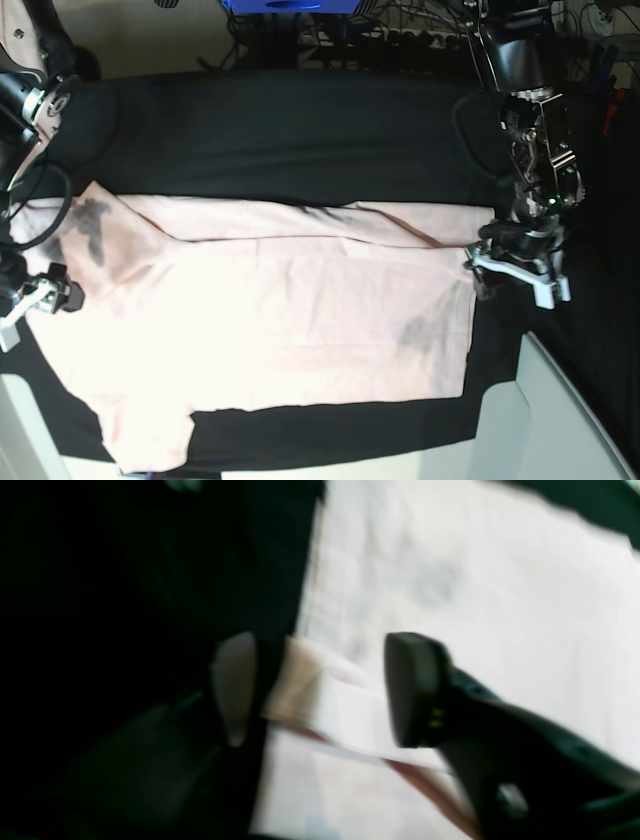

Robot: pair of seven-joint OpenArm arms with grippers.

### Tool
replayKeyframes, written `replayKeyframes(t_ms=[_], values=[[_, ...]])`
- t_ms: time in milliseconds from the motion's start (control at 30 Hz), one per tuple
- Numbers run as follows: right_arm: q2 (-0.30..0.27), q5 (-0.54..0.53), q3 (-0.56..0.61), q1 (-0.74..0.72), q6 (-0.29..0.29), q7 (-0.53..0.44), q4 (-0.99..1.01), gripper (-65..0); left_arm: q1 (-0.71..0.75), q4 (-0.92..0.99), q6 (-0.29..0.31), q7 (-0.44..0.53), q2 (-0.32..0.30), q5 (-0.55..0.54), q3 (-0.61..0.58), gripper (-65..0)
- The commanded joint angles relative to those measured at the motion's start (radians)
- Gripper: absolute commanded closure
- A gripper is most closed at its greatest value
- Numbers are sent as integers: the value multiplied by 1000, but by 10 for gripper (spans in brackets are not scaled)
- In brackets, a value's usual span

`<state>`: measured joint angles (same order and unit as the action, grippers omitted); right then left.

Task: Fold the T-shirt properly
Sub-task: 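Open both grippers and raise them off the folded shirt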

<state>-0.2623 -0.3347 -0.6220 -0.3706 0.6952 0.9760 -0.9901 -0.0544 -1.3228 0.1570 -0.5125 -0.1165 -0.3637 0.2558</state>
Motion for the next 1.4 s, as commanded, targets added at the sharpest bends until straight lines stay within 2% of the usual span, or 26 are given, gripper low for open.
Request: replayKeyframes(t_ms=[0,100,200,300,367,467,600,667,733,800,1200,1367], values=[[-22,-20,-3,-24,3,-32,-19,-418,-25,-21,-4,21,-12,-4,29,-467],[-24,-20,-3,-9,3,-36,-20,-415,-26,-28,-4,15,-9,-4,76,-521],[-15,-22,-9,45,3,-32,-100,-360,34,-87,-4,16,-7,-2,84,-527],[57,-22,-108,120,3,33,-232,-313,133,-177,-4,19,-4,5,73,-506],[119,-16,-201,164,3,106,-323,-313,198,-211,-4,19,-4,5,73,-453],[196,-14,-287,226,3,177,-398,-313,264,-223,-4,19,-7,7,75,-329],[243,-13,-315,289,3,176,-384,-316,325,-220,-3,19,-10,7,83,-149],[249,-16,-316,305,3,149,-347,-354,353,-222,-1,19,-10,7,84,-94],[249,-20,-316,315,3,128,-321,-406,376,-228,-1,19,-10,7,78,-91],[249,-20,-316,315,3,123,-306,-429,394,-226,-1,19,-10,7,78,-89],[242,-20,-307,290,3,10,-145,-434,433,-218,-1,19,-10,7,86,-84],[242,-20,-307,272,3,8,-141,-427,434,-218,-1,19,-10,7,86,-84]])
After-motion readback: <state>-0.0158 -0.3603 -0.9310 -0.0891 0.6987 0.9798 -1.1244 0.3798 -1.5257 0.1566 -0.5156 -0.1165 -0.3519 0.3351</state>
